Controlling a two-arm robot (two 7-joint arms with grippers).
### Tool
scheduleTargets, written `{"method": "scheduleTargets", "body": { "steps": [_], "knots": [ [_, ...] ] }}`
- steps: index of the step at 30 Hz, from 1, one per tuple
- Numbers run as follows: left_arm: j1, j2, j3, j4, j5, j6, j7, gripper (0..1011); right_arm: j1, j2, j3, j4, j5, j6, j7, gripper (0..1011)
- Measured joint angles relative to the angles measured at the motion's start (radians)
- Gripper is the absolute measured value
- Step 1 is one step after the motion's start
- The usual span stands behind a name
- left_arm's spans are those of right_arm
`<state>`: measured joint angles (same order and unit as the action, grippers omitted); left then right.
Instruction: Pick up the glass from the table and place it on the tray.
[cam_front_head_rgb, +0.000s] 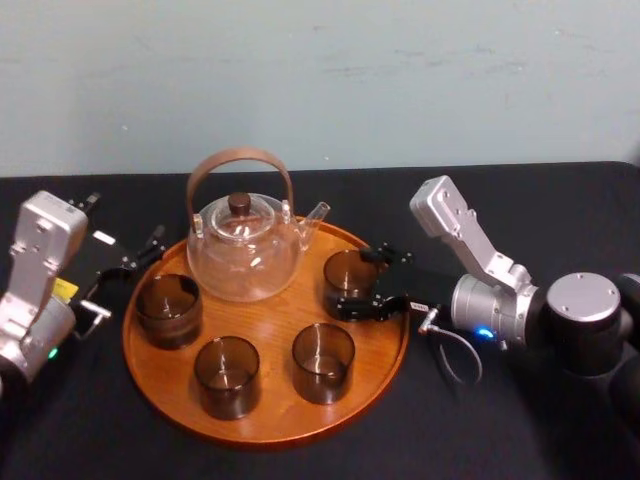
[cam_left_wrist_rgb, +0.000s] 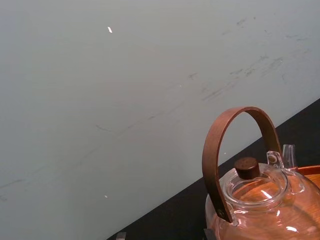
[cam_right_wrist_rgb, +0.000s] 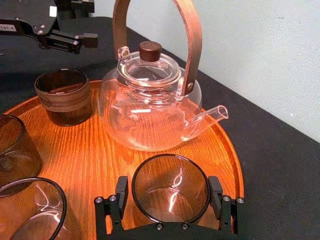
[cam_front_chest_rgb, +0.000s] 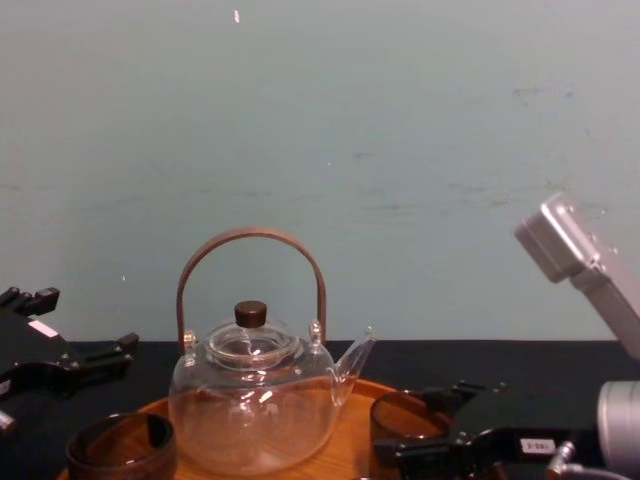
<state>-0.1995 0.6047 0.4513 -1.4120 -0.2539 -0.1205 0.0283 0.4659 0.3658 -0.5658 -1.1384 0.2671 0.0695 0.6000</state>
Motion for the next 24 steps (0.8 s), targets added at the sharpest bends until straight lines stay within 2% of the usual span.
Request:
{"method": "scheduleTargets", "body": {
  "steps": [16,24],
  "knots": [
    [0.0,0.0,0.0,0.0,0.0,0.0,0.0,1001,-0.079,0.083,0.045,-0.118,0.056,0.026,0.009,1002],
    [0.0,0.0,0.0,0.0,0.0,0.0,0.0,1001,-0.131,0.156,0.071,-0.194,0.104,0.012,0.051,1002]
  ]
}}
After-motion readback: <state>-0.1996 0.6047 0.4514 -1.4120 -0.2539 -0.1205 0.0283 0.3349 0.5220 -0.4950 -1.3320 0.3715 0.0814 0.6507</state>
